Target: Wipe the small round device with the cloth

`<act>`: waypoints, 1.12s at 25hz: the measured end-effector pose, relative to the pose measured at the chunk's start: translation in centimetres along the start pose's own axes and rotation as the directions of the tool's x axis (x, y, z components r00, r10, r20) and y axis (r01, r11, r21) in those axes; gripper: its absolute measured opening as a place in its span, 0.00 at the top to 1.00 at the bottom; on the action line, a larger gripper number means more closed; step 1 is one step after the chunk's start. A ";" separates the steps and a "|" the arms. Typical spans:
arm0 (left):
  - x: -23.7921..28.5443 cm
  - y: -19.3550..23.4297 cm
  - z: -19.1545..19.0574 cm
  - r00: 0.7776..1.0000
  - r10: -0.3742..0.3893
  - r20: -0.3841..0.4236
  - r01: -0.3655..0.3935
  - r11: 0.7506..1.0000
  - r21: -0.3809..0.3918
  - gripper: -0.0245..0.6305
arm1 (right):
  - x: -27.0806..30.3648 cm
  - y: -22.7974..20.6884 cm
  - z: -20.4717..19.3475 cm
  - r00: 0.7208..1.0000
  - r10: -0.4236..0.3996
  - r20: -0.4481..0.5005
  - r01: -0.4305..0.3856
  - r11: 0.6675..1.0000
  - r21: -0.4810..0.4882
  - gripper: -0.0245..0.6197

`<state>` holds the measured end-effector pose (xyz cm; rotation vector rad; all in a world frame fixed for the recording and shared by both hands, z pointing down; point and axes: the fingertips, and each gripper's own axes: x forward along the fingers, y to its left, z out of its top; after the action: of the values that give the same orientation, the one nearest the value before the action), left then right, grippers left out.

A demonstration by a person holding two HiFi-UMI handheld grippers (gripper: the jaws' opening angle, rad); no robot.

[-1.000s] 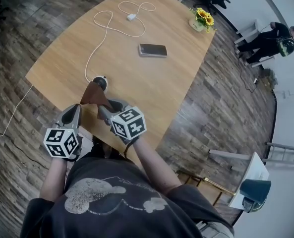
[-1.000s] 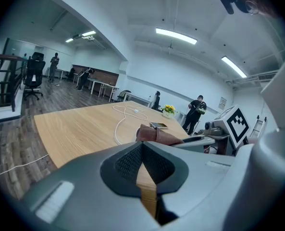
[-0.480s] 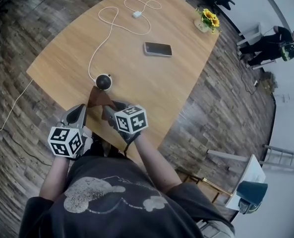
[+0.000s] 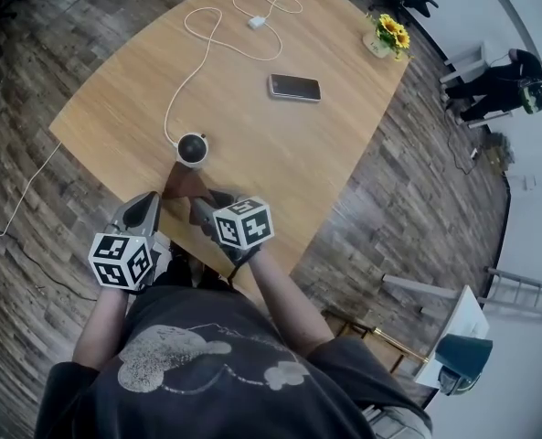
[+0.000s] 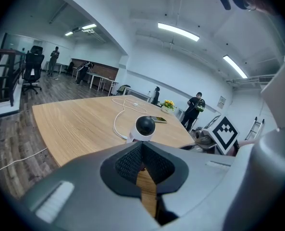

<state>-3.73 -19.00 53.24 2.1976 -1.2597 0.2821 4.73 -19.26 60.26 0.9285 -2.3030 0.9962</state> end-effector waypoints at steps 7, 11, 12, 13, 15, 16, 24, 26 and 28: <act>0.2 -0.4 0.9 1.000 0.000 0.024 0.000 1.000 0.010 0.93 | -4.7 1.7 0.6 0.993 0.014 0.118 -0.006 0.998 -0.066 0.84; 0.4 -0.8 1.2 0.999 -0.006 0.032 0.006 1.000 0.020 0.93 | -7.3 0.1 2.6 0.976 -0.031 0.216 0.038 0.999 -0.030 0.84; 0.4 -1.0 1.2 0.999 -0.008 0.032 0.007 1.000 0.023 0.93 | -7.6 -0.3 3.1 0.972 -0.044 0.230 0.051 0.998 -0.025 0.84; 0.4 -1.1 1.2 0.999 -0.009 0.032 0.008 1.000 0.025 0.93 | -7.8 -0.8 3.5 0.969 -0.056 0.239 0.063 0.998 -0.022 0.84; 0.4 -1.3 1.3 0.999 -0.010 0.033 0.009 1.000 0.029 0.93 | -7.8 -1.7 4.2 0.966 -0.073 0.247 0.081 0.997 -0.019 0.84; 0.4 -1.3 1.4 0.999 -0.009 0.035 0.008 1.000 0.030 0.93 | -7.5 -2.1 4.5 0.966 -0.076 0.248 0.082 0.996 -0.016 0.84; 0.0 -1.4 1.5 0.999 0.012 0.037 -0.013 0.999 0.031 0.93 | -4.4 -4.1 3.4 0.981 -0.096 0.166 0.091 0.995 0.042 0.84; -0.2 -1.3 1.5 0.999 0.018 0.038 -0.019 0.999 0.029 0.93 | -3.8 -4.4 2.7 0.985 -0.100 0.144 0.093 0.994 0.054 0.84; -0.4 -1.2 1.4 0.999 0.024 0.038 -0.025 0.999 0.025 0.93 | -3.2 -4.8 2.0 0.988 -0.108 0.114 0.102 0.993 0.055 0.84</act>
<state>-3.07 -19.12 51.47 2.2203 -1.3106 0.2696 10.14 -21.92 59.14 1.1435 -2.3064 0.9818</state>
